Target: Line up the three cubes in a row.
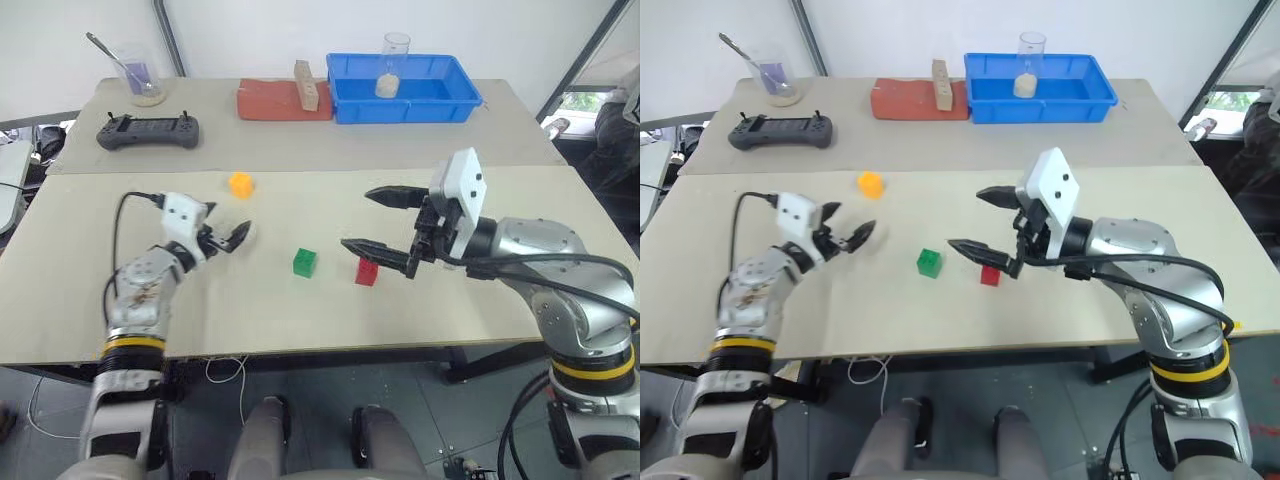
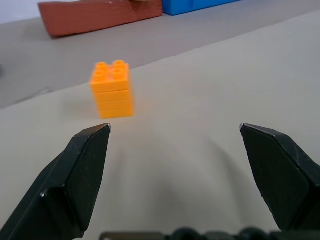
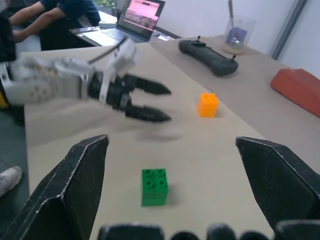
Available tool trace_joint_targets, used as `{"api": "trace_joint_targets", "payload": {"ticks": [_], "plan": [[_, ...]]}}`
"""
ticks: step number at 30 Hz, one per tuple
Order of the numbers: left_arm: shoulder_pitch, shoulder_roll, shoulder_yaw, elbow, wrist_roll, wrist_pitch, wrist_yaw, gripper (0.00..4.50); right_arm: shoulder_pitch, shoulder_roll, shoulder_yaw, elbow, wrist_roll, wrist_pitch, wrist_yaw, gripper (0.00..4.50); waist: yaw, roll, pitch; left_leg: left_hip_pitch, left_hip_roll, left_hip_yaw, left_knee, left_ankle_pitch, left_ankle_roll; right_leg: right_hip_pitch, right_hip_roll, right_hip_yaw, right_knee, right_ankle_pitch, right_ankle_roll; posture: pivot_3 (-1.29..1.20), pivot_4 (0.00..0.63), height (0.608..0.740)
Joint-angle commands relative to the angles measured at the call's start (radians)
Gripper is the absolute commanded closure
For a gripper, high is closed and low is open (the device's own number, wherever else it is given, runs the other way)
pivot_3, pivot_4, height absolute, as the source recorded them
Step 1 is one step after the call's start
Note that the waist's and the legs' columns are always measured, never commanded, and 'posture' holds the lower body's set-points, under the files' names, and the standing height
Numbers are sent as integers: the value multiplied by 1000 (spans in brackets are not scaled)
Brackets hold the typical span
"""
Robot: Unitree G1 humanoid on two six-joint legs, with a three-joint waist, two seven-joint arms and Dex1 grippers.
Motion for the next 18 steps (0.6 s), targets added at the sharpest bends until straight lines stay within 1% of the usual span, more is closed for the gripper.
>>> {"api": "trace_joint_targets", "payload": {"ticks": [1, 4, 12, 18], "plan": [[-92, -19, 19, 109, 19, -82, 68, 82, -63, 30, -22, -40, 45, 78, -66, 0, 0, 0, 0, -1, 0, 0, 0, 0, 0, -2, 0, 0, 1, 0, 0, 0, 150, 740], [-138, -38, 15, 199, 35, -131, 99, 82, -68, 36, -24, -43, 46, 96, -84, 0, 2, 0, 0, -1, 0, 0, 0, 0, 0, -2, 0, 0, 1, 0, 0, 0, 150, 740], [-303, -71, 27, 503, 76, -250, 255, 82, -9, 9, -25, -53, 17, 72, -85, 0, 5, -1, 0, -4, -1, 0, 3, 0, 0, -3, -1, -1, 1, 1, 1, 0, 150, 740], [-410, -84, 40, 648, 86, -276, 311, 82, 11, 2, -32, -59, 8, 69, -91, 0, 4, -1, 0, -9, -2, 0, 7, 0, 1, -4, -1, -1, 1, 2, 4, 0, 150, 740]]}}
